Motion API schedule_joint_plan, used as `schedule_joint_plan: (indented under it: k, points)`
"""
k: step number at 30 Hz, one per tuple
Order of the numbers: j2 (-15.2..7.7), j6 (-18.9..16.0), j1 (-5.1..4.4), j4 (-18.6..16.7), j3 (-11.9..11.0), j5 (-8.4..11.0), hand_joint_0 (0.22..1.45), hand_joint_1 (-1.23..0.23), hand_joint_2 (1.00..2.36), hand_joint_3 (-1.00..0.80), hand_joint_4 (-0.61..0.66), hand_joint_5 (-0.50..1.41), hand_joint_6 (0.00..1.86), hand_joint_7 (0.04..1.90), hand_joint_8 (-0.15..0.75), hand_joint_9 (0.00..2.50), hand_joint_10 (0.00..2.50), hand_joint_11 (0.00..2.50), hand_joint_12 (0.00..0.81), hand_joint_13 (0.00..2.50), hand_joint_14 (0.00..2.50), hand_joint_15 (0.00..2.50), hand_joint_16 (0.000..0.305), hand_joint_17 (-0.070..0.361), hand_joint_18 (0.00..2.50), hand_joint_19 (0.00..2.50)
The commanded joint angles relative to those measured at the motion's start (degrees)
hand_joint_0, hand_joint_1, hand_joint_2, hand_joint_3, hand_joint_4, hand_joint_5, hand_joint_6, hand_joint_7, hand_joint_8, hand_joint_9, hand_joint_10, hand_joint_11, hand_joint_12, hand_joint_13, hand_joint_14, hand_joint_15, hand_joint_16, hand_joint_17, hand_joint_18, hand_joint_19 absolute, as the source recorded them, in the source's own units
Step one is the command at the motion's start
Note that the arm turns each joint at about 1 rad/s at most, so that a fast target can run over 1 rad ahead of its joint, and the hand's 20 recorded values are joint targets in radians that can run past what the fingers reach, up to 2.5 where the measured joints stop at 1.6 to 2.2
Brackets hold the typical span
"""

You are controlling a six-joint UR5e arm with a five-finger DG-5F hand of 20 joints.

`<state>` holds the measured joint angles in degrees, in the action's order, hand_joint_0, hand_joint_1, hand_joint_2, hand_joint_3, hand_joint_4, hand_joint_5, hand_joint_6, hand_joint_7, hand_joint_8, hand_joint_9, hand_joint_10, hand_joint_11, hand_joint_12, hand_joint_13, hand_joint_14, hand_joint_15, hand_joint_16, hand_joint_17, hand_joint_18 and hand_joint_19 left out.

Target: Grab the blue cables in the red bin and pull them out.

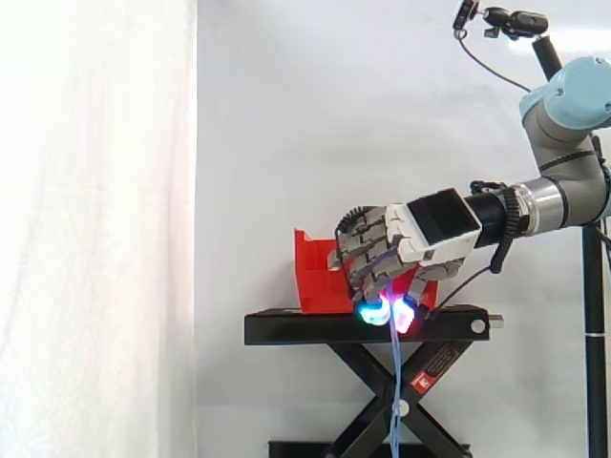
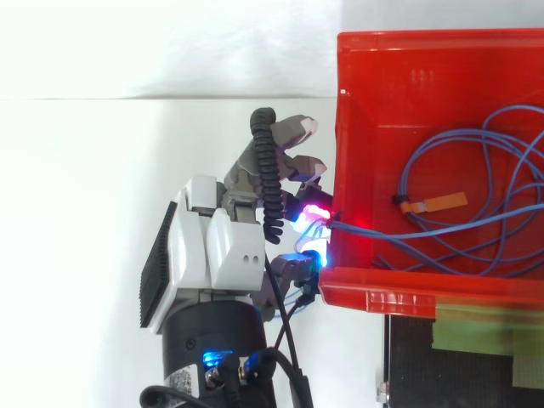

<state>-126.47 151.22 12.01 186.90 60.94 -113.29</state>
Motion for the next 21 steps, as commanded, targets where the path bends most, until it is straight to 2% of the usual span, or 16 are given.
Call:
schedule_joint_plan:
  k: [1,2,4,7,13,17,21]
  points:
    - [0.0,-0.01,0.03,-0.05,0.05,0.0,0.8,-1.0,1.0,-1.0,0.14,0.61,0.84,0.53,0.274,0.93,0.02,0.65,0.366,0.68,0.02,0.4,0.051,0.116,0.59,0.47]
    - [0.0,-0.01,0.03,-0.05,-0.03,0.0,0.8,-1.0,1.0,-1.0,0.14,0.61,0.83,0.53,0.274,0.93,0.02,0.65,0.366,0.68,0.02,0.4,0.051,0.116,0.59,0.46]
    - [0.0,-0.01,0.03,-0.05,0.05,0.0,0.79,-1.0,1.0,-1.0,0.15,0.65,0.62,0.6,0.27,0.93,0.02,0.64,0.366,0.68,0.02,0.4,0.052,0.116,0.59,0.46]
    - [0.0,-0.01,0.12,-0.05,-0.03,0.0,0.79,-1.0,1.0,-1.0,0.17,0.68,0.48,0.66,0.274,0.93,0.02,0.64,0.367,0.68,0.02,0.39,0.052,0.116,0.58,0.47]
    - [0.0,-0.36,0.12,-0.05,-0.03,0.0,0.78,-1.0,1.0,-1.0,0.17,0.71,0.29,0.72,0.272,0.92,0.02,0.63,0.371,0.67,0.02,0.39,0.052,0.117,0.58,0.48]
    - [0.0,-0.71,0.21,-0.05,-0.03,0.0,0.77,-0.99,1.0,-1.0,0.19,0.75,0.09,0.78,0.276,0.91,0.02,0.63,0.372,0.67,0.02,0.39,0.052,0.118,0.58,0.47]
    - [0.0,-1.33,0.21,0.04,-0.03,0.09,0.77,-0.98,1.0,-1.0,0.2,0.76,0.03,0.8,0.273,0.91,0.02,0.63,0.373,0.66,0.02,0.39,0.052,0.118,0.58,0.47]
